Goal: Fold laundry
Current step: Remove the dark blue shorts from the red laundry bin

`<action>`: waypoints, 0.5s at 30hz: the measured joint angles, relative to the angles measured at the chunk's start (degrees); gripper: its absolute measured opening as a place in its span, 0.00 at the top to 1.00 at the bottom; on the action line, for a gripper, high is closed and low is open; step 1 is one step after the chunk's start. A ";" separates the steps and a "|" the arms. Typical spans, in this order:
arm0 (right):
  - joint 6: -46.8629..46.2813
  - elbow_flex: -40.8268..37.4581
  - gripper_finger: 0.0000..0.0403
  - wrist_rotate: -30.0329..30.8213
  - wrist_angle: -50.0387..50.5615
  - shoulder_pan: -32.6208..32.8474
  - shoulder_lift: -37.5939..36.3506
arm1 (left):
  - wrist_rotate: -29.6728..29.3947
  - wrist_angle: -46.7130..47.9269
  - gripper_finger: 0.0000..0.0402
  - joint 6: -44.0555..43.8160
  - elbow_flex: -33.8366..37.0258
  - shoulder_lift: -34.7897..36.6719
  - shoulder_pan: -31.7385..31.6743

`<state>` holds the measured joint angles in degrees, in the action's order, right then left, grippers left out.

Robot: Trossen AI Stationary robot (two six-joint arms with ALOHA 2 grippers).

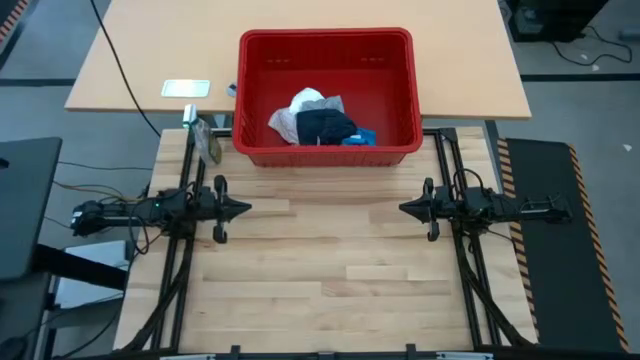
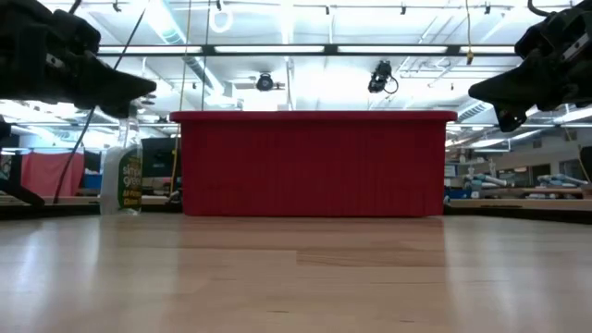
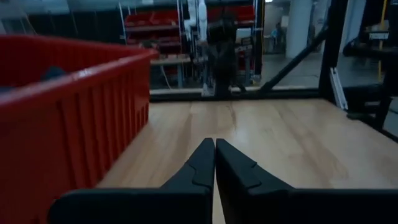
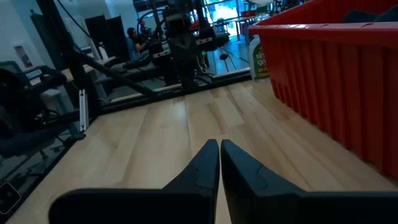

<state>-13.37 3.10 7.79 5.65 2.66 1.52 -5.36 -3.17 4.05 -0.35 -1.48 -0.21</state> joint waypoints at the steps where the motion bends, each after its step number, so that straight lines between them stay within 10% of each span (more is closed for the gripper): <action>1: 0.01 0.01 0.93 0.00 0.00 0.00 0.00 | 0.01 -0.62 0.95 0.00 0.01 0.01 0.00; 6: -5.33 0.01 0.93 0.50 -5.70 0.00 0.02 | 0.01 -0.82 0.95 -0.89 0.00 0.00 0.02; 15: -9.39 0.06 0.93 27.41 -25.36 -1.57 1.27 | -2.79 -12.11 0.95 -19.49 0.01 -0.01 0.04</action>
<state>-22.76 3.16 35.21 -19.71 1.09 2.79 -8.15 -15.28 -15.43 -0.34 -1.50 -0.16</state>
